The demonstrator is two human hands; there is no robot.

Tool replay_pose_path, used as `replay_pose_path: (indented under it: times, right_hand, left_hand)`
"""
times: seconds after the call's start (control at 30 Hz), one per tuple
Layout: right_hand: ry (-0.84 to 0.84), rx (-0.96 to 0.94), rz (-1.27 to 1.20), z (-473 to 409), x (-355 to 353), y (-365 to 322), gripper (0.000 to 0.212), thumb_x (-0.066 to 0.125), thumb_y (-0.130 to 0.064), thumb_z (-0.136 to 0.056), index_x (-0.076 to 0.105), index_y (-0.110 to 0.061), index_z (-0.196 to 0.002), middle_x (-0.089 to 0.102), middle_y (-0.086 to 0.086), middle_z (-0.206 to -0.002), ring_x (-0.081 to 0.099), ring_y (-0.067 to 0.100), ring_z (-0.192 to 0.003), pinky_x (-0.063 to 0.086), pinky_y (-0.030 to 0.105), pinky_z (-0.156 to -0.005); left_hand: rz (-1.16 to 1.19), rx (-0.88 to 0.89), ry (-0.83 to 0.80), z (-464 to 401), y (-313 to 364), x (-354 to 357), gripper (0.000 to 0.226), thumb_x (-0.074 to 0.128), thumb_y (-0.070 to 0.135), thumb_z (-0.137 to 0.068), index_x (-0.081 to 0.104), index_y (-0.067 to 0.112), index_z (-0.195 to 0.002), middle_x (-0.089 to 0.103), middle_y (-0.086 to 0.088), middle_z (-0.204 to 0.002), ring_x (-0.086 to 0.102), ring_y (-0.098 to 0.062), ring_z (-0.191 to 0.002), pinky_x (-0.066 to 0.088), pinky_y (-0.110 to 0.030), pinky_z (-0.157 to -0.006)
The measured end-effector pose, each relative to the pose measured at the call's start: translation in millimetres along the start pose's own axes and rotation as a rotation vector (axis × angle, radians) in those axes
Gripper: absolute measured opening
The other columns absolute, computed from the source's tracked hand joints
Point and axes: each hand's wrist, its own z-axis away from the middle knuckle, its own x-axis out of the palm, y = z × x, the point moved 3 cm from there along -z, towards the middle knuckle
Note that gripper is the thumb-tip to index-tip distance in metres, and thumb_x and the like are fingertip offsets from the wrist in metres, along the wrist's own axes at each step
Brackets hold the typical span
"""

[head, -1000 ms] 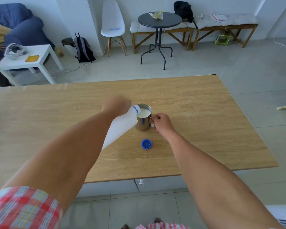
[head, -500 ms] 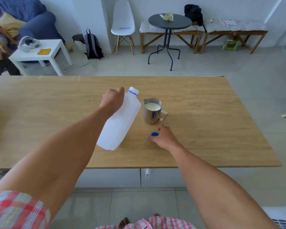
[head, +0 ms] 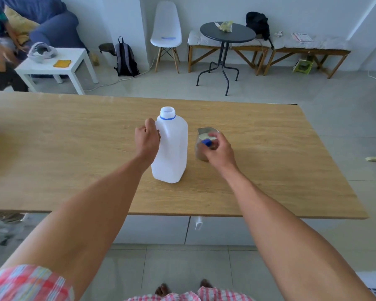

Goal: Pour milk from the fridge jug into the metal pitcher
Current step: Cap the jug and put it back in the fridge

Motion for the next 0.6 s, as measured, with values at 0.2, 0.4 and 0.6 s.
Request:
replay_pose_path:
  times: [0.2, 0.4, 0.6]
  right_hand:
    - [0.051, -0.125, -0.236, -18, 0, -66, 0.036, 0.09, -0.017, -0.076, 0.071, -0.008, -0.105, 0.075, 0.005, -0.1, 0.068, 0.009, -0.085, 0.06, 0.026, -0.079]
    - [-0.087, -0.272, -0.143, -15, 21, -101, 0.037, 0.093, -0.021, -0.073, 0.071, -0.008, -0.099, 0.077, 0.007, -0.1, 0.069, 0.011, -0.085, 0.058, 0.029, -0.081]
    - [-0.185, -0.376, -0.021, -11, 26, -110, 0.033, 0.09, -0.019, -0.077, 0.07, -0.007, -0.101, 0.077, 0.004, -0.104, 0.07, 0.014, -0.096, 0.051, 0.016, -0.079]
  left_hand:
    - [0.028, 0.076, -0.02, 9, -10, -9, 0.035, 0.036, 0.022, -0.093, 0.02, 0.024, -0.062, 0.024, 0.004, -0.055, 0.02, -0.016, -0.056, 0.018, -0.037, -0.057]
    - [-0.009, 0.11, -0.045, 14, -15, -11, 0.036, 0.037, 0.023, -0.095, 0.03, 0.014, -0.061, 0.028, -0.006, -0.059, 0.024, -0.024, -0.063, 0.022, -0.039, -0.057]
    - [0.005, 0.091, -0.131, 14, -14, -13, 0.039, 0.036, 0.025, -0.093, 0.022, 0.023, -0.057, 0.027, 0.002, -0.054, 0.022, -0.021, -0.058, 0.022, -0.042, -0.059]
